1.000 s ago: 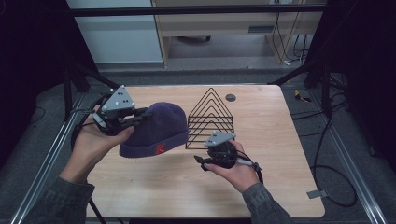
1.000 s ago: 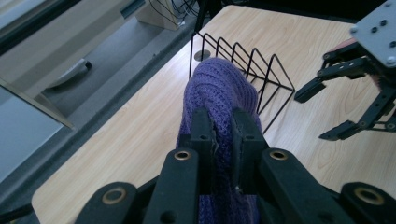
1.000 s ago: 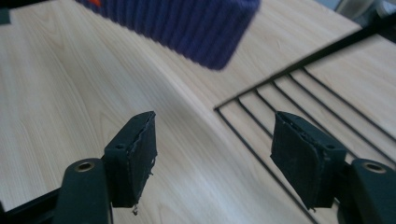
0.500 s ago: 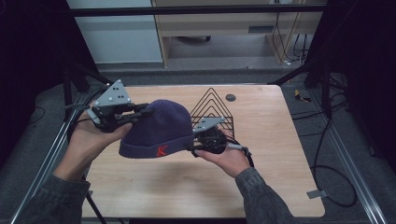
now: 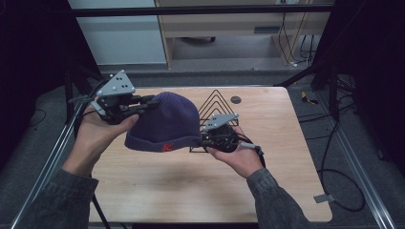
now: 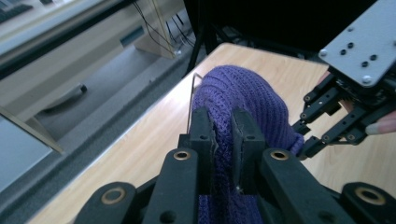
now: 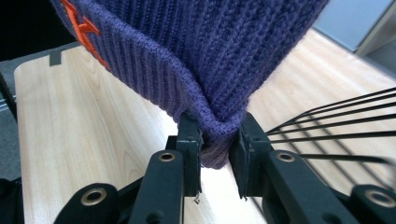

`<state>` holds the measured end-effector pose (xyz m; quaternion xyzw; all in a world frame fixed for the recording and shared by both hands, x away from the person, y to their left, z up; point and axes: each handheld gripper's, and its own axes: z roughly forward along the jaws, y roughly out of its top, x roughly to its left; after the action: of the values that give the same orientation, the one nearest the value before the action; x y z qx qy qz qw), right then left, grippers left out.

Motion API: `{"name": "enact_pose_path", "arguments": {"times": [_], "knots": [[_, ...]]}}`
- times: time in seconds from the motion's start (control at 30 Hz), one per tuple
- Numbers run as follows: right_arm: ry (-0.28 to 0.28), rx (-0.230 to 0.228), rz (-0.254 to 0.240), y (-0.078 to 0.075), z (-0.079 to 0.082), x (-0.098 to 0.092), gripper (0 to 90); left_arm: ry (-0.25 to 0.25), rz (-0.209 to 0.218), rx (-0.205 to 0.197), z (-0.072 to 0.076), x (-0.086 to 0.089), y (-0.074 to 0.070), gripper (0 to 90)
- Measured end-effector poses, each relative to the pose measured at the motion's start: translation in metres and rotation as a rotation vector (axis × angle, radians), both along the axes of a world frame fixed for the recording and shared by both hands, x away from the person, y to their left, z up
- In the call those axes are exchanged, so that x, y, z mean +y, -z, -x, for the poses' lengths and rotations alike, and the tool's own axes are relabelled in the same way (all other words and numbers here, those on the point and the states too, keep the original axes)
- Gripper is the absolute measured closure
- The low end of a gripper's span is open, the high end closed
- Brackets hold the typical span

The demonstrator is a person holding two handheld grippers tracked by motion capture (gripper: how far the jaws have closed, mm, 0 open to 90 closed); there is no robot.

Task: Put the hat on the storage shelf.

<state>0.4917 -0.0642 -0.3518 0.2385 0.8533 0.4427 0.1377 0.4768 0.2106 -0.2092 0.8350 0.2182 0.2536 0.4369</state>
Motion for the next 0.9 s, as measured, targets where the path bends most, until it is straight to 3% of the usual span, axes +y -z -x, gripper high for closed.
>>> {"name": "enact_pose_path", "arguments": {"times": [0.07,0.2,0.4,0.57,0.9], "knots": [[0.005,-0.005,0.005,-0.005,0.0,-0.002,75.1,-0.001,0.013,-0.008,-0.003,-0.004,-0.007,80.5],[0.039,-0.045,0.015,-0.034,-0.005,-0.02,75.2,0.008,0.041,-0.028,-0.013,-0.02,-0.025,80.4],[0.098,-0.067,0.03,-0.053,-0.017,-0.047,75.2,0.003,0.061,-0.039,-0.031,-0.038,-0.031,80.3],[0.132,-0.061,0.026,-0.056,-0.025,-0.066,75.2,0.003,0.041,-0.058,-0.04,-0.053,-0.029,80.2],[0.169,-0.055,0.049,-0.054,-0.033,-0.081,75.2,0.006,0.036,-0.071,-0.054,-0.08,-0.03,80.1]]}}
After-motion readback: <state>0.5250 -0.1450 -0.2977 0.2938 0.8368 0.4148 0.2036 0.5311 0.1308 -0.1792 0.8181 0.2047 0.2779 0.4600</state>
